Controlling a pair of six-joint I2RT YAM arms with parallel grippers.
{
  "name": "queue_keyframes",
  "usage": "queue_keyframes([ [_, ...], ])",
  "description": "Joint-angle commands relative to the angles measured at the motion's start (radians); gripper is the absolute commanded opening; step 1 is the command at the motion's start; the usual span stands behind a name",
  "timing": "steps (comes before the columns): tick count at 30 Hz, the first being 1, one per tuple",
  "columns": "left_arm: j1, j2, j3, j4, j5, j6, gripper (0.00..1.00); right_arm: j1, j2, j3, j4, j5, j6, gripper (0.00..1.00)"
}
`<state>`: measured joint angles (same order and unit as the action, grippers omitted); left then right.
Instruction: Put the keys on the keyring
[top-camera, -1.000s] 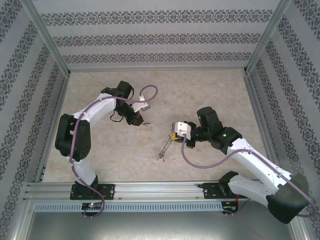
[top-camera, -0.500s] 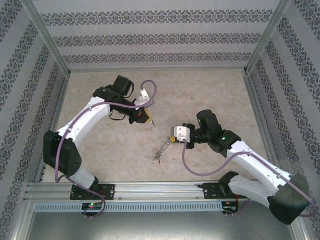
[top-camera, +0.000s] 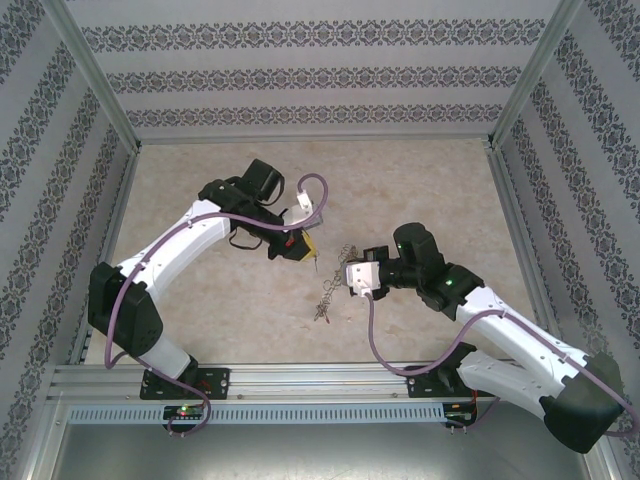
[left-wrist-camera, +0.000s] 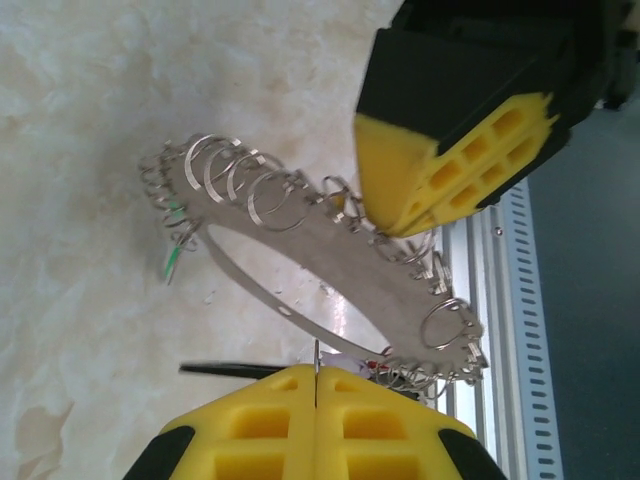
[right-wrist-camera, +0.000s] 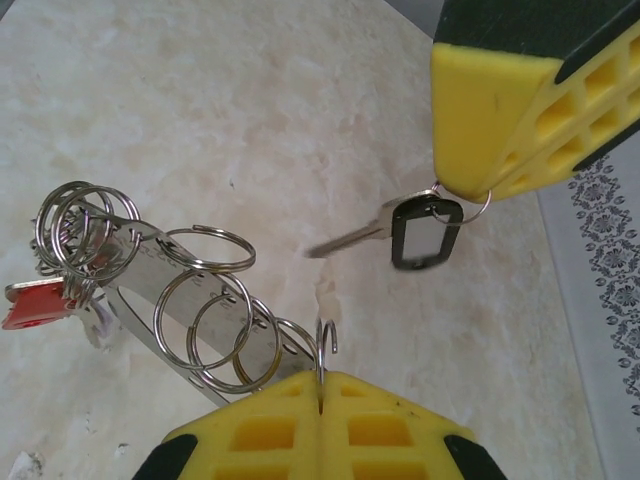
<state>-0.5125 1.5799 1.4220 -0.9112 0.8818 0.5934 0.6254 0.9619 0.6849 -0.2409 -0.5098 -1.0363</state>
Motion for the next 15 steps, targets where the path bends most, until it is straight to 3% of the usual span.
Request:
queue_keyframes([
  [1,-0.016,-0.005,0.010,0.018,0.032,-0.022,0.00,-0.014,0.036,0.092,-0.031,-0.103,0.015,0.00],
  [8,-0.056,-0.033,-0.028,0.109,-0.050,-0.009,0.00,-0.025,0.124,0.177,-0.119,-0.268,0.073,0.00],
  [15,-0.082,-0.101,-0.158,0.361,-0.045,0.006,0.00,-0.047,0.152,0.189,-0.121,-0.339,0.122,0.00],
])
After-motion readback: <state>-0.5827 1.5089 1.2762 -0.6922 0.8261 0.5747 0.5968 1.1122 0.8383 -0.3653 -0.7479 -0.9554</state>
